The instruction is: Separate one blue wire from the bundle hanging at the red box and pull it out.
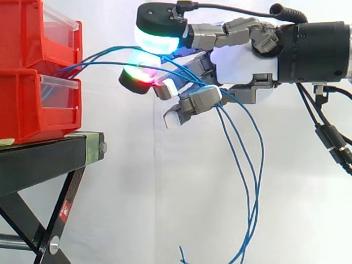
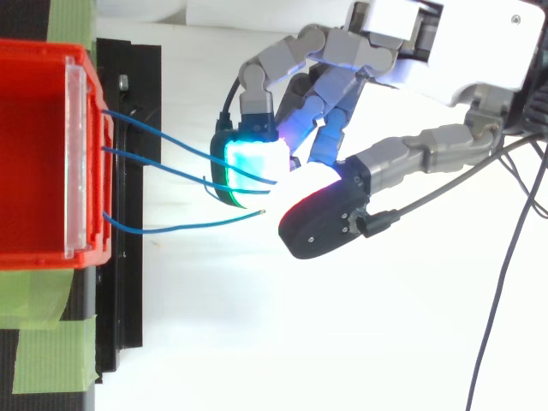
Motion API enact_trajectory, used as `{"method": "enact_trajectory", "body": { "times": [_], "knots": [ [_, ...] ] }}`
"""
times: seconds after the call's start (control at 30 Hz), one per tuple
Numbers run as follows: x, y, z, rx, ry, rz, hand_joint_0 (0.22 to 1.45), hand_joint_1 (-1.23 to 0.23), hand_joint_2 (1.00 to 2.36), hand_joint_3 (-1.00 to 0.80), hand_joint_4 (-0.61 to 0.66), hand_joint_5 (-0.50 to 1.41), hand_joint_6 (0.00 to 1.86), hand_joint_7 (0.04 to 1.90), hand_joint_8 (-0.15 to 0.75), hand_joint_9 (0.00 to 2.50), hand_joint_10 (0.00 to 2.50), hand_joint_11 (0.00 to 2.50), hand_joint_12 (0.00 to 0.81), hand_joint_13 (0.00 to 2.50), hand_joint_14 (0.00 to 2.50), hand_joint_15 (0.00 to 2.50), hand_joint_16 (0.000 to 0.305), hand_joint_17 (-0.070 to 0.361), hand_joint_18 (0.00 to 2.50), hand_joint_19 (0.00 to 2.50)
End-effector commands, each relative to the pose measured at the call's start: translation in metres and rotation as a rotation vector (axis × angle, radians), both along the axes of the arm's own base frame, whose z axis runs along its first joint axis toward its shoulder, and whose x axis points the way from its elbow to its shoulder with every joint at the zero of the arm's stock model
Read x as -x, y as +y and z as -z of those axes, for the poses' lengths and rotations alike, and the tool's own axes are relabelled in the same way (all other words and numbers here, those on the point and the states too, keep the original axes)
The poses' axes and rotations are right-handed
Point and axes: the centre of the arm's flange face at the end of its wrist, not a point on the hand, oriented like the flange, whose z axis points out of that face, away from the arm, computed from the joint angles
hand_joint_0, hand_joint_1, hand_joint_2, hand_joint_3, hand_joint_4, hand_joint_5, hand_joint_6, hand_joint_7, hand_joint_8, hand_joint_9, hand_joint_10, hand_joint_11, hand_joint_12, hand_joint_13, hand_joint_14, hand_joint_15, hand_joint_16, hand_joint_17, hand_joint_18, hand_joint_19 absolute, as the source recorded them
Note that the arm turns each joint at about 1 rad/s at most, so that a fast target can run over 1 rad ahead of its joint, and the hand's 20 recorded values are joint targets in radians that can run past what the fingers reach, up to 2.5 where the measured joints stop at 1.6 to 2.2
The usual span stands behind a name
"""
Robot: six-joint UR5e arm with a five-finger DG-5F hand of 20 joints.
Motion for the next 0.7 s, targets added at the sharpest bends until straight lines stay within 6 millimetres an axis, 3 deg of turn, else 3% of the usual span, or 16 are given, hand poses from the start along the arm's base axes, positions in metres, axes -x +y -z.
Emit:
{"method": "enact_trajectory", "body": {
  "times": [0.0,0.2,0.3,0.67],
  "knots": [
    [0.0001,-0.0003,-0.0005,0.001,0.001,0.001,0.62,-0.62,1.02,-0.24,0.16,-0.23,0.88,1.15,0.336,1.07,0.02,1.19,0.290,1.48,0.00,1.62,0.054,0.122,0.68,0.79],
    [0.0001,0.0006,-0.0004,0.000,0.002,-0.001,0.64,-0.75,1.03,-0.17,0.15,-0.23,0.88,1.13,0.323,1.04,0.02,1.21,0.295,1.45,0.00,1.61,0.054,0.121,0.67,0.78],
    [0.0009,-0.0002,0.0006,0.001,0.007,-0.001,0.70,-0.80,1.02,-0.20,0.19,-0.25,0.88,1.12,0.313,0.86,0.02,1.12,0.304,1.36,0.01,1.55,0.054,0.121,0.61,0.73],
    [0.0004,0.0007,-0.0001,0.000,0.005,-0.002,0.77,-0.83,1.02,-0.26,0.21,-0.26,0.88,1.09,0.305,0.79,0.02,1.09,0.303,1.31,0.01,1.52,0.053,0.120,0.57,0.75]
  ]
}}
